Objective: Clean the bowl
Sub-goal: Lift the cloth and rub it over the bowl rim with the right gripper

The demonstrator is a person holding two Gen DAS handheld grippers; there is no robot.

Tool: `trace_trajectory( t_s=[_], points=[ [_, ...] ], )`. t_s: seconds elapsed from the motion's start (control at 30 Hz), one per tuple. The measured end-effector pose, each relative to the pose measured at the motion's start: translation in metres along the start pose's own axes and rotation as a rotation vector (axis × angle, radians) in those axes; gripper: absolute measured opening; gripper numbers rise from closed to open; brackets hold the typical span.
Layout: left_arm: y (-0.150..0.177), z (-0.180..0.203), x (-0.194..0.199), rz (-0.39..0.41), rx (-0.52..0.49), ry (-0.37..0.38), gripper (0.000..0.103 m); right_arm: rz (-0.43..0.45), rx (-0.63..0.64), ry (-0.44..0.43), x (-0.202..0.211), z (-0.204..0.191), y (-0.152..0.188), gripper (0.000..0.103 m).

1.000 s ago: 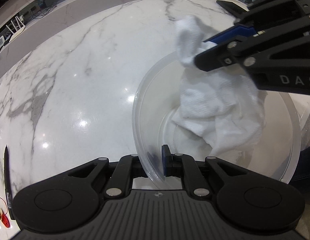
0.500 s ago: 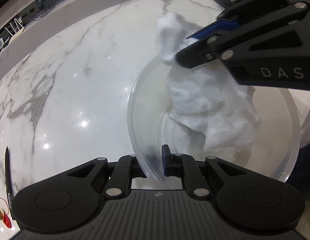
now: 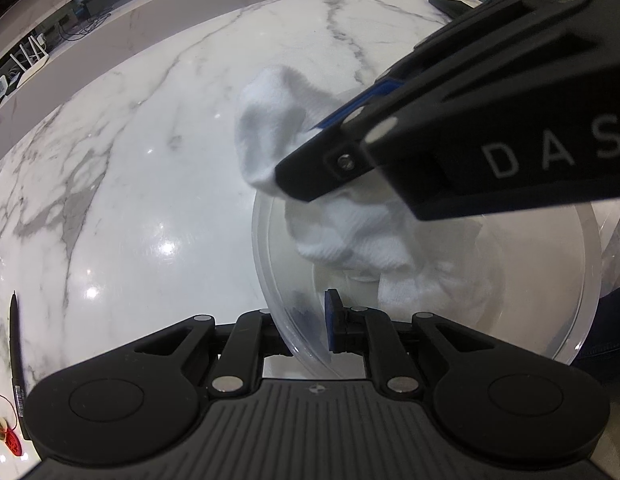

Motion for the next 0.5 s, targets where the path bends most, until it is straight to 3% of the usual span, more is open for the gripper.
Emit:
trace_trajectory(
  t_s=[0.5],
  points=[
    [0.002,-0.004,-0.001,-0.002,0.000,-0.001,0.012,-0.149,-0.153,-0.264,-0.006,-0.004,0.014,0.012]
  ],
)
Point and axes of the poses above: each gripper's, at about its wrist camera, not at the fingertips, and x roughly against the way its jaws point, z to its right, y to its underside, the point moved 7 cm from there along -x, roughly the way its jaws point, and after that the axes turned 15 degrees about y, right-handed, at the moved point
